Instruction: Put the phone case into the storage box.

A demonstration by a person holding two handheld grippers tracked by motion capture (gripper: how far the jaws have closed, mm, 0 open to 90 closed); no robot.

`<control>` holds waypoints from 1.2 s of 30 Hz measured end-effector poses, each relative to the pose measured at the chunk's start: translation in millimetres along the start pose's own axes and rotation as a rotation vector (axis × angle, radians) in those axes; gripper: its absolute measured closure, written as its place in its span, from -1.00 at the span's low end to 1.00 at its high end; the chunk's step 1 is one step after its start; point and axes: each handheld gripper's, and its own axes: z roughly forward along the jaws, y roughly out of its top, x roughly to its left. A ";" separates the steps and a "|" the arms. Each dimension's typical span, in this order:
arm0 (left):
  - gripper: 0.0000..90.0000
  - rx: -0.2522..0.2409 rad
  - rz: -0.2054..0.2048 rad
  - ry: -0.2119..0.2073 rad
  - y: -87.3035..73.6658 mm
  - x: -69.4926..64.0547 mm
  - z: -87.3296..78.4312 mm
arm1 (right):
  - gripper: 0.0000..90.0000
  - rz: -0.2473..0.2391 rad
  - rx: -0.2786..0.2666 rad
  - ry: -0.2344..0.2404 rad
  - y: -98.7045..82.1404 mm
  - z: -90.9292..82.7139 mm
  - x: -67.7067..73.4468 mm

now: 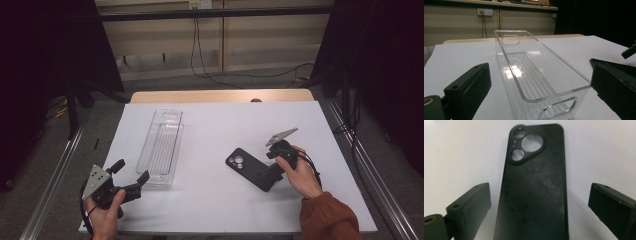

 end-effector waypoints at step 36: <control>-0.93 0.006 0.003 -0.002 -0.5 1.0 0.2 | -1.00 -0.062 0.265 -0.091 31.5 46.9 14.3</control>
